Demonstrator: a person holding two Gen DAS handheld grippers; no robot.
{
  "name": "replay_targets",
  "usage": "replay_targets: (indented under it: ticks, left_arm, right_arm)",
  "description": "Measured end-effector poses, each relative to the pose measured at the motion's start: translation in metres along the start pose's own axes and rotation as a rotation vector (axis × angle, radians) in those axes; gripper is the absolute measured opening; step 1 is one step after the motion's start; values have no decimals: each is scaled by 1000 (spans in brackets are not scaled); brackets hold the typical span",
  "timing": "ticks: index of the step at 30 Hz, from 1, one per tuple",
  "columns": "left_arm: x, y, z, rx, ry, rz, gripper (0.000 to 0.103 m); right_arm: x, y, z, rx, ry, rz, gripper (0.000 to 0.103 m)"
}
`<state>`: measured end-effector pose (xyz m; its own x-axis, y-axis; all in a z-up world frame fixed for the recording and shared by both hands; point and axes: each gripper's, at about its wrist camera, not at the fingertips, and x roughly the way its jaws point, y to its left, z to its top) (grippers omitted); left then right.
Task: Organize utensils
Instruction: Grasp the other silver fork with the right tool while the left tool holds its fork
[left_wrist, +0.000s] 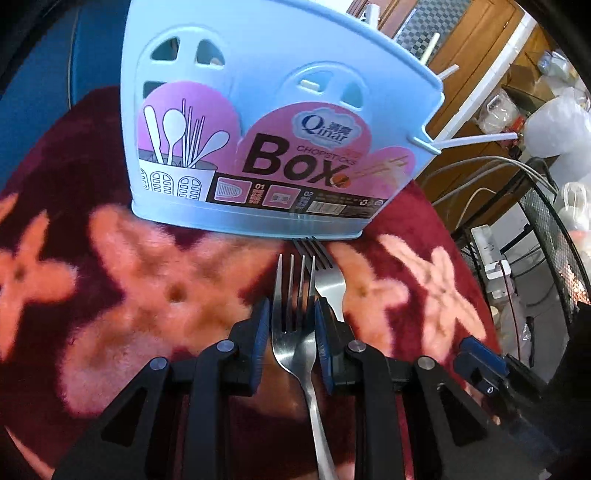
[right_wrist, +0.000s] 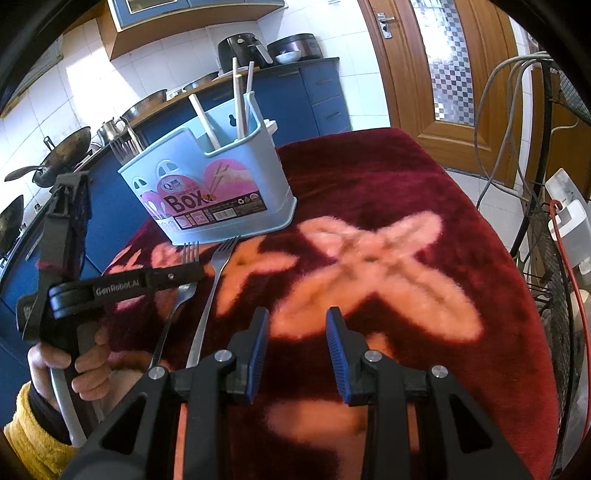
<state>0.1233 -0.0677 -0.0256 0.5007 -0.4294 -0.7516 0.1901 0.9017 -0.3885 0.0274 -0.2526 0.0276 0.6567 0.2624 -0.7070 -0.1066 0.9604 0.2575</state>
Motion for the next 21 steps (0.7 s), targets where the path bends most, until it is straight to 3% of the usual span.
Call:
replay_targets:
  ticks: [9,14,17,21]
  left_arm:
    - [-3,-16,-6,59,-38,41,21]
    - [-17,-19,-13,104,-98,122,21]
    - [-25,-14,-12,93,-118,163,21]
    - [-37,-2,-9,51,-133,160,21]
  right_arm:
    - [2,5,0,-9,7,-5,35]
    - [3,9,2,-19,13,-5,35]
    - [6,14,5,-36,24,-1,35]
    - [14,24,12,-69,43,11,35]
